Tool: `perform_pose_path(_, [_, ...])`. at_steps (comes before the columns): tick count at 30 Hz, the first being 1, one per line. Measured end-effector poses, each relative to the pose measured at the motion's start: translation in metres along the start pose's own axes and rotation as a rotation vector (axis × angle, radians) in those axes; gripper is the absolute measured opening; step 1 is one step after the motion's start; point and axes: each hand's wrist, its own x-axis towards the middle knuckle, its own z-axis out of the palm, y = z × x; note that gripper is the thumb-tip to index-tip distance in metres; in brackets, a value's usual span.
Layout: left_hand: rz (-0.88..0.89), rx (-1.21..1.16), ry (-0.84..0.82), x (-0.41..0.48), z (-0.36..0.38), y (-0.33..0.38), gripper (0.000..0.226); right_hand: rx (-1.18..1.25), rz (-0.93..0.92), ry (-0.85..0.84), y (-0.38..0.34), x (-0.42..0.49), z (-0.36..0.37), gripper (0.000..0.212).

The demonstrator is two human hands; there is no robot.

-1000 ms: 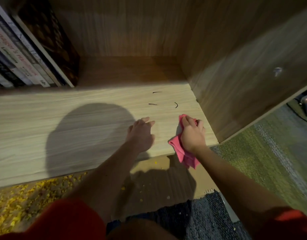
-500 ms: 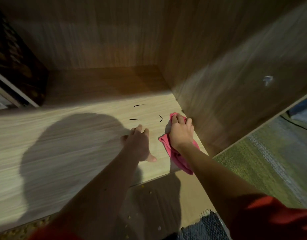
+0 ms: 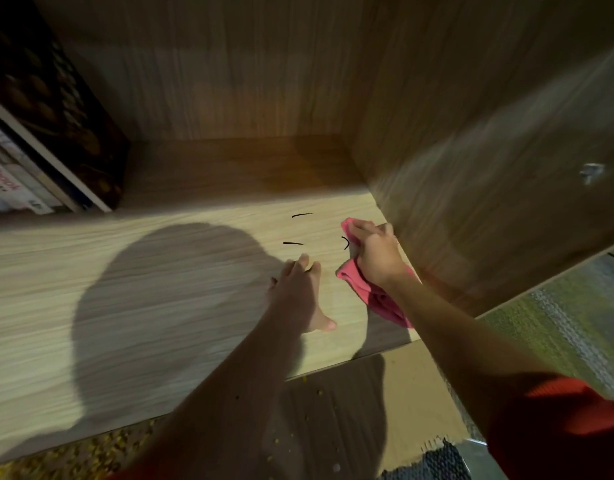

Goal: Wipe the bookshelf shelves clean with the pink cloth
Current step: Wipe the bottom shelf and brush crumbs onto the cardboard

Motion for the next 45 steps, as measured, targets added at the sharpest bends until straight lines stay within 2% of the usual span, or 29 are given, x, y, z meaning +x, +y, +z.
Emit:
perform_pose_path(4, [0.054, -0.084, 0.036, -0.006, -0.001, -0.011, 0.104, 0.123, -0.223, -0.028, -0.005, -0.033, 0.013, 0.049])
perform_pose_path(7, [0.040, -0.141, 0.048, -0.018, -0.002, -0.026, 0.107, 0.034, -0.282, -0.046, -0.005, -0.055, 0.010, 0.055])
perform_pose_path(9, [0.021, -0.084, 0.037, -0.026, -0.001, -0.029, 0.111, 0.006, -0.214, -0.089, -0.008, -0.049, -0.001, 0.062])
perform_pose_path(11, [-0.001, -0.034, 0.027, -0.031, 0.001, -0.027, 0.114, -0.006, -0.084, -0.141, -0.020, -0.036, -0.017, 0.058])
perform_pose_path(14, [-0.019, -0.019, 0.026, -0.030, 0.000, -0.024, 0.115, -0.072, 0.014, -0.086, -0.035, -0.031, -0.020, 0.052])
perform_pose_path(18, [-0.024, -0.030, 0.018, -0.032, -0.001, -0.022, 0.116, 0.022, -0.067, -0.108, -0.028, -0.069, -0.015, 0.045])
perform_pose_path(20, [-0.027, -0.034, 0.019, -0.033, -0.002, -0.020, 0.116, -0.097, -0.098, -0.088, -0.024, -0.073, -0.018, 0.050])
perform_pose_path(25, [-0.043, -0.048, 0.031, -0.033, -0.002, -0.020, 0.115, -0.141, 0.052, -0.051, -0.027, -0.026, -0.015, 0.038])
perform_pose_path(27, [-0.038, -0.056, 0.035, -0.033, -0.001, -0.020, 0.115, -0.143, 0.059, -0.082, -0.030, -0.031, -0.011, 0.041])
perform_pose_path(31, [-0.025, -0.087, 0.051, -0.034, 0.001, -0.023, 0.113, -0.114, -0.108, -0.063, -0.023, -0.067, -0.016, 0.058])
perform_pose_path(36, [-0.039, -0.110, 0.068, -0.033, 0.001, -0.023, 0.112, -0.096, 0.110, -0.049, -0.026, -0.024, -0.019, 0.052])
perform_pose_path(41, [-0.038, -0.139, 0.067, -0.032, 0.004, -0.026, 0.110, -0.059, -0.125, -0.078, -0.009, -0.041, -0.008, 0.059])
perform_pose_path(45, [-0.024, -0.126, 0.037, -0.028, 0.004, -0.028, 0.108, -0.089, 0.093, -0.062, -0.002, -0.016, -0.019, 0.063])
